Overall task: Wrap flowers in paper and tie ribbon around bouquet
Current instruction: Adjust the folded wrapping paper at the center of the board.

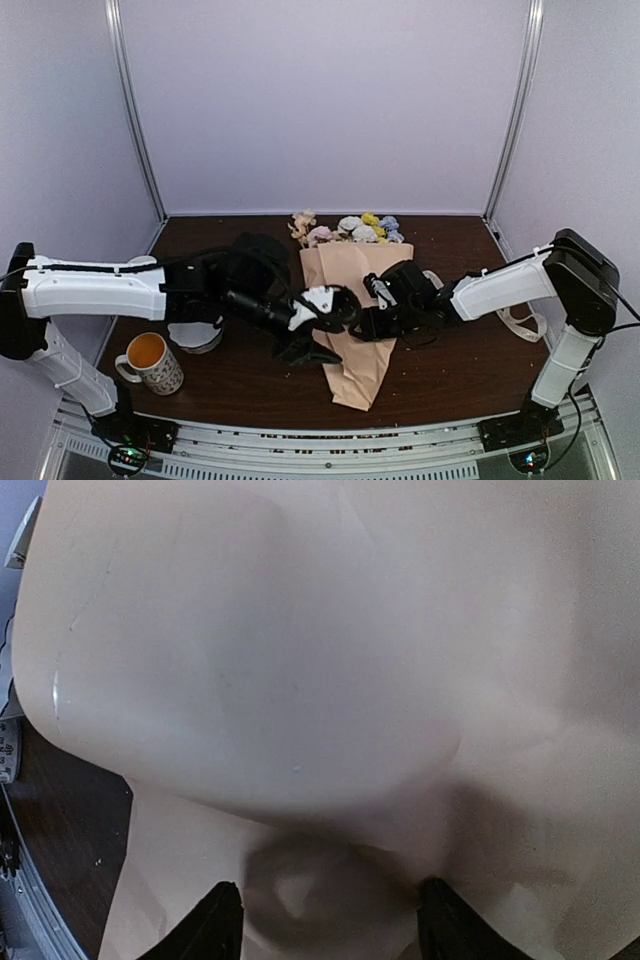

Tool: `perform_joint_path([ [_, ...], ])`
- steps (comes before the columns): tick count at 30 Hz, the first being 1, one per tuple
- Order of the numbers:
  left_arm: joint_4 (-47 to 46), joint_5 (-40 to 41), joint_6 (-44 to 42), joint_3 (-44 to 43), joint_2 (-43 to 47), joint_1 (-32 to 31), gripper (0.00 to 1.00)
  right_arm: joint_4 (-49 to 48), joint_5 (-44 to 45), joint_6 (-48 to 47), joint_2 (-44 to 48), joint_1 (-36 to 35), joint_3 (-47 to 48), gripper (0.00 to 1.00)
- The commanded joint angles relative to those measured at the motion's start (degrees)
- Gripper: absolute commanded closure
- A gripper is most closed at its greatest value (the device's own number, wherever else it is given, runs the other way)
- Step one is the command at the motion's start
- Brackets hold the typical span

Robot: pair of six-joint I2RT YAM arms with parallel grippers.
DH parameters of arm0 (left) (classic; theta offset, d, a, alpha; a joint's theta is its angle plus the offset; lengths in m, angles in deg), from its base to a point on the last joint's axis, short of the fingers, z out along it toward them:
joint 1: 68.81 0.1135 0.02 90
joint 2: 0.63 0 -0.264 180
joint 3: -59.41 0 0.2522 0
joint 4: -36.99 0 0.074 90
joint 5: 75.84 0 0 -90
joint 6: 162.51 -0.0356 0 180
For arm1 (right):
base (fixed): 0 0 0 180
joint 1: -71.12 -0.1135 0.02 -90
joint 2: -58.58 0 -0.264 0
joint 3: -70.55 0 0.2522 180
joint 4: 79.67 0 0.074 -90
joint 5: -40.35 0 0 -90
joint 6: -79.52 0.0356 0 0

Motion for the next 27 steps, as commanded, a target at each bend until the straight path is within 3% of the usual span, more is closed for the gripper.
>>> perform_joint_path([
  [1,-10.5,7.36,18.77,4.2,0.61,11.34,0.42,2.13,0.22,0.6,-2.54,-0.5,0.48,0.38],
  [4,-9.23,11.09,27.7,0.73,-2.87,17.23,0.37,2.9,0.34,0.56,-3.13,-0.96,1.44,0.38],
  [9,-7.39,11.16,32.07,-5.79,-12.06,20.96,0.24,4.02,1.32,0.25,-3.31,-1.71,2.06,0.38],
  [12,-8.6,5.98,33.71,-8.69,-16.53,22.07,0.22,4.25,1.43,0.17,-3.01,-1.86,2.13,0.38],
  [20,-5.59,3.71,34.69,-18.38,-27.38,22.35,0.23,6.04,2.74,-1.19,-2.06,-2.13,2.23,0.38],
  [21,-5.45,4.03,34.88,-19.06,-28.28,22.58,0.25,6.34,2.85,-1.36,-1.9,-2.09,2.26,0.38],
  [22,-5.22,3.58,35.05,-19.91,-28.97,22.8,0.33,6.5,2.94,-1.61,-1.72,-2.12,2.22,0.38],
  [26,-5.54,2.09,34.4,-19.86,-29.28,23.54,0.92,6.89,3.18,-2.72,-0.94,-2.17,2.29,0.38],
  [27,-5.66,2.6,34.32,-19.19,-29.06,23.67,1.0,7.16,3.17,-3.18,-0.77,-2.19,2.35,0.38],
])
